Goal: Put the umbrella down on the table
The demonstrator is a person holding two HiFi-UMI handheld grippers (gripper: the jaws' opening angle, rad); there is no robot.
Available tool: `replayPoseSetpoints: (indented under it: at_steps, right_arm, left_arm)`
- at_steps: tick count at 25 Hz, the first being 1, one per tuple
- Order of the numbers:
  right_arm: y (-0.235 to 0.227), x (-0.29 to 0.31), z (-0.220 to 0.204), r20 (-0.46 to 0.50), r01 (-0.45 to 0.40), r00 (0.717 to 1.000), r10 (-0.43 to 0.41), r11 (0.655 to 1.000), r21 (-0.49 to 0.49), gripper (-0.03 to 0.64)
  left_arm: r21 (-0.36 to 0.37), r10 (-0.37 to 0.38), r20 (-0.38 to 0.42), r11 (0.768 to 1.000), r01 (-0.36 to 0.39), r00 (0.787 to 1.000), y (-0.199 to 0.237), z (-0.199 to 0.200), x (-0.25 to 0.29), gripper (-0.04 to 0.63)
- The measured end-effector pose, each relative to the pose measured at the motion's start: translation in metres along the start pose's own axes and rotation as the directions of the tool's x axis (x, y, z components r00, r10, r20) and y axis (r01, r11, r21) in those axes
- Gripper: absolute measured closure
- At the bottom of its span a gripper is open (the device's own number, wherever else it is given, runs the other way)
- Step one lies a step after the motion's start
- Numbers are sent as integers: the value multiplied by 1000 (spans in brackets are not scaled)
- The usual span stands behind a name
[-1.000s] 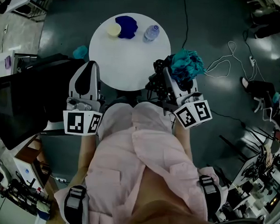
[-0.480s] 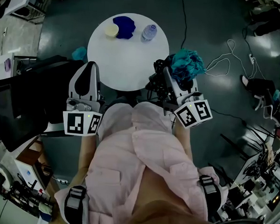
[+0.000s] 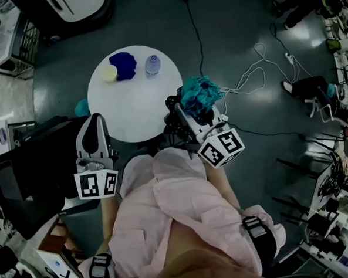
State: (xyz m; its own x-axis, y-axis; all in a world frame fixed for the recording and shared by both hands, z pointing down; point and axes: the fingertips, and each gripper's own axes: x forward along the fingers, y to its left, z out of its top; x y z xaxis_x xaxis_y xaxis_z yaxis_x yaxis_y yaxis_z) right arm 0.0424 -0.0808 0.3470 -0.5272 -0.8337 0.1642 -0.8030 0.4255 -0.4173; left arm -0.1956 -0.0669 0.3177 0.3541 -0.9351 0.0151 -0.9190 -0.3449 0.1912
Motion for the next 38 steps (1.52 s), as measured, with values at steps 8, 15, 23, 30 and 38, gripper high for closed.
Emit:
replayPoseSetpoints:
  at_steps: [8, 15, 23, 30, 38]
  right_arm:
    - [-19, 2, 18, 48, 80, 996, -80, 997, 3, 370]
    - [-27, -4, 23, 68, 131, 989, -132, 991, 12, 370]
    - [-26, -5, 23, 64, 133, 989, -134, 991, 15, 370]
    - [-22, -7, 24, 29, 99, 995, -98, 994, -36, 370]
    - [-8, 32, 17, -8, 39, 999, -40, 997, -72, 370]
  left_arm:
    - [-17, -139, 1, 990, 139, 990, -16, 2, 54, 572]
    - [-32, -192, -7, 981, 192, 981, -22, 0, 74, 572]
    - [-36, -194, -17, 980, 194, 981, -21, -1, 73, 572]
    - [-37, -140, -19, 990, 139, 990, -19, 2, 55, 572]
    - [-38, -68, -15, 997, 67, 998, 18, 3, 47, 572]
